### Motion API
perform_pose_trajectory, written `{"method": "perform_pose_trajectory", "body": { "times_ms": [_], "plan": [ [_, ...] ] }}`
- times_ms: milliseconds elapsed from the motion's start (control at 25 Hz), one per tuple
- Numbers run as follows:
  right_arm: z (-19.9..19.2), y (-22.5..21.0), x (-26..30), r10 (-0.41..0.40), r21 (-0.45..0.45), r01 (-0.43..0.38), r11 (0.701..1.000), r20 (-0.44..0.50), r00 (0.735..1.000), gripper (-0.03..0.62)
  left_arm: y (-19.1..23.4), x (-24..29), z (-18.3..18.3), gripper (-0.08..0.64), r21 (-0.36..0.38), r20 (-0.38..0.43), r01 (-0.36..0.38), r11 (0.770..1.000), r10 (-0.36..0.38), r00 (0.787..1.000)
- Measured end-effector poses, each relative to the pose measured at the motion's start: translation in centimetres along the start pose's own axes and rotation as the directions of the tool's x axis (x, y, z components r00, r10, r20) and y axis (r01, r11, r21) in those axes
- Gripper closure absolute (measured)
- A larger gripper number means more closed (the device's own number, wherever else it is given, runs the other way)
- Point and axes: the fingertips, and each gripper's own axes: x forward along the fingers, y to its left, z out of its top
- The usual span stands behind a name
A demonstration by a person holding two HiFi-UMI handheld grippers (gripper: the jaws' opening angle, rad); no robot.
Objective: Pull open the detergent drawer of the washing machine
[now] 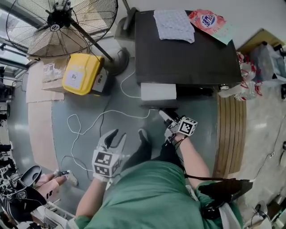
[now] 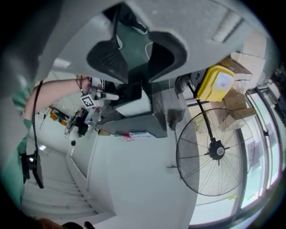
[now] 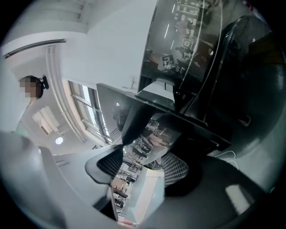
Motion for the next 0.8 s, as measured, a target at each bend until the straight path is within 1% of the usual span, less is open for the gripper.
{"method": "perform_pose_trajectory", "body": {
  "times_ms": [120, 320, 640, 720, 800],
  "plan": [
    [-1.6, 0.9, -1.5, -0.003, 0.012, 0.003, 1.0, 0.0, 1.0, 0.337, -1.3, 0.7, 1.4, 0.423, 0.044, 0.017, 0.035, 0.998, -0.036, 0.999],
    [-3.3, 1.5, -3.2, -0.009, 0.015, 0.009, 1.0, -0.007, 1.0, 0.336, -2.6, 1.4, 2.0, 0.423, 0.077, 0.013, 0.073, 0.994, -0.074, 0.997],
    [-6.0, 2.3, -5.4, -0.011, 0.022, 0.011, 1.0, -0.023, 1.0, 0.336, -2.8, 1.8, 2.3, 0.426, 0.086, 0.016, 0.085, 0.993, -0.087, 0.996],
    [-6.2, 2.2, -5.6, -0.02, 0.02, 0.021, 1.0, -0.041, 0.999, 0.334, -2.9, 2.0, 2.1, 0.426, 0.081, 0.014, 0.09, 0.993, -0.092, 0.996],
    [-6.4, 2.0, -5.7, -0.046, 0.028, 0.048, 0.998, -0.065, 0.997, 0.329, -3.1, 2.1, 2.0, 0.428, 0.075, 0.019, 0.096, 0.993, -0.097, 0.995]
  ]
}}
